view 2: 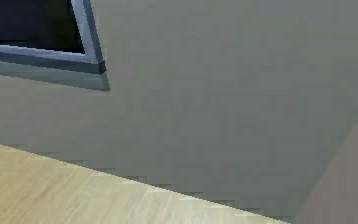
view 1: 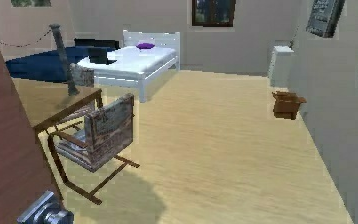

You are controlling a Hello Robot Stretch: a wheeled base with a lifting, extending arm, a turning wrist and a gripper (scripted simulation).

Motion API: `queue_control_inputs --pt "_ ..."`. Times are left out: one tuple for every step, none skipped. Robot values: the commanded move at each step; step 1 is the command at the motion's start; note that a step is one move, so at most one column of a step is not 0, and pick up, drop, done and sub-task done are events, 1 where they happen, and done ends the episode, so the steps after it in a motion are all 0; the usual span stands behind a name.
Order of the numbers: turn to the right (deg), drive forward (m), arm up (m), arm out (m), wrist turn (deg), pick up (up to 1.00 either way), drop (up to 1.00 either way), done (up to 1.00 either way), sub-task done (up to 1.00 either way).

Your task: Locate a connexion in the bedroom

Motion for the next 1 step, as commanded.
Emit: queue_control_inputs --pt "45.0 0.0 0.0 0.0 0.0 0.0 0.0 0.0 0.0"
